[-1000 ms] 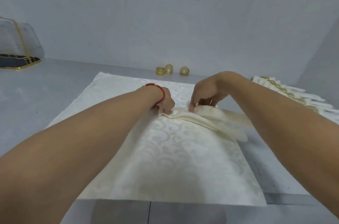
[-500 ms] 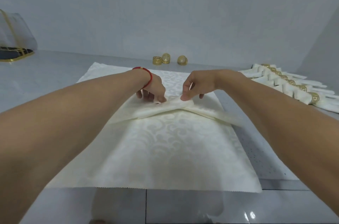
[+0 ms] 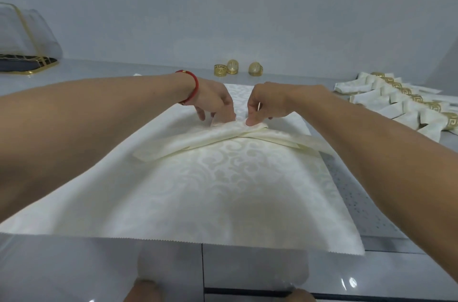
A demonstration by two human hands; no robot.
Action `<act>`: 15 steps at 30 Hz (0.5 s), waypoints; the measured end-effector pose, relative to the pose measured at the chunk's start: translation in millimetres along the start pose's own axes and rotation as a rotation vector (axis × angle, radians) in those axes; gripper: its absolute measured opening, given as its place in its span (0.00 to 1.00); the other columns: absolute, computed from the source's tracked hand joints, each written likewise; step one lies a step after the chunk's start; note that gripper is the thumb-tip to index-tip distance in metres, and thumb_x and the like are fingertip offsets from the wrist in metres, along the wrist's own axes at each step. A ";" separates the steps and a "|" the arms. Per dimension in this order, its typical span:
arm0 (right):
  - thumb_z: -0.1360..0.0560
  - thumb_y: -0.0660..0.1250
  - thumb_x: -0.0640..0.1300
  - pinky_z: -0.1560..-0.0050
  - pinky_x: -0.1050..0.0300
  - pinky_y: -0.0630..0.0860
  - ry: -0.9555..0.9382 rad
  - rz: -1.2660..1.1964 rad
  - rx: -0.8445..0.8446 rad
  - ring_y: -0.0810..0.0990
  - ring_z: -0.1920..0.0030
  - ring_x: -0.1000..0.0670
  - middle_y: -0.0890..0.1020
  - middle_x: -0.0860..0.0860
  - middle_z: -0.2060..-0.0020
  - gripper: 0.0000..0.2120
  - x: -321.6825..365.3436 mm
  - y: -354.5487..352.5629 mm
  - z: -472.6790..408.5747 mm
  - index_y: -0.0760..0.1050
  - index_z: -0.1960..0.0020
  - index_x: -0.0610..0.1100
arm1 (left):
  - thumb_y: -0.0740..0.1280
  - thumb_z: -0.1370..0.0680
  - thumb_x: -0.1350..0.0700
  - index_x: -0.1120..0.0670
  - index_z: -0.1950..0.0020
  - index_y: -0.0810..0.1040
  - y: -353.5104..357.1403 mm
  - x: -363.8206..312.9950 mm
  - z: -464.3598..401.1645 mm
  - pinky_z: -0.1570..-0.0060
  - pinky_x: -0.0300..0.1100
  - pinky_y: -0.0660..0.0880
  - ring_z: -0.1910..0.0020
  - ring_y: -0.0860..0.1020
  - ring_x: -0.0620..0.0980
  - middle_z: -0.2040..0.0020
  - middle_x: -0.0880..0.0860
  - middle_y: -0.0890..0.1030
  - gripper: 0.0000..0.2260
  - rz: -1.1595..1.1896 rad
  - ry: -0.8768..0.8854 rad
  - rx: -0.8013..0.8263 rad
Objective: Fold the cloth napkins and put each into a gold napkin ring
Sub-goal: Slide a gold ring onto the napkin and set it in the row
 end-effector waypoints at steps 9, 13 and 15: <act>0.23 0.72 0.51 0.48 0.50 0.76 -0.262 0.026 -0.259 0.80 0.50 0.48 0.81 0.55 0.52 0.12 25.5 -3.9 30.7 0.77 0.44 0.46 | 0.77 0.30 0.45 0.51 0.56 0.78 -1.0 -12.7 -16.8 0.41 0.54 0.78 0.54 0.77 0.52 0.59 0.45 0.77 0.13 -0.219 -0.053 -0.130; 0.24 0.73 0.52 0.49 0.51 0.75 -0.280 0.032 -0.305 0.78 0.52 0.48 0.83 0.52 0.50 0.14 20.7 12.6 38.0 0.78 0.41 0.48 | 0.76 0.29 0.47 0.51 0.54 0.77 -3.1 -10.8 -20.4 0.44 0.56 0.78 0.57 0.74 0.53 0.59 0.48 0.76 0.13 -0.237 -0.051 -0.103; 0.24 0.71 0.48 0.51 0.51 0.75 -0.260 0.014 -0.352 0.78 0.55 0.48 0.83 0.52 0.54 0.10 16.4 16.4 35.8 0.79 0.43 0.48 | 0.74 0.26 0.47 0.51 0.50 0.77 -0.9 -10.7 -22.1 0.40 0.59 0.78 0.54 0.75 0.52 0.55 0.47 0.77 0.12 -0.228 -0.039 -0.088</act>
Point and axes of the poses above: each hand's wrist, its own z-axis away from the middle knuckle, its own y-axis out of the palm, x = y × z, the point moved 8 cm from there along -z, towards the middle knuckle
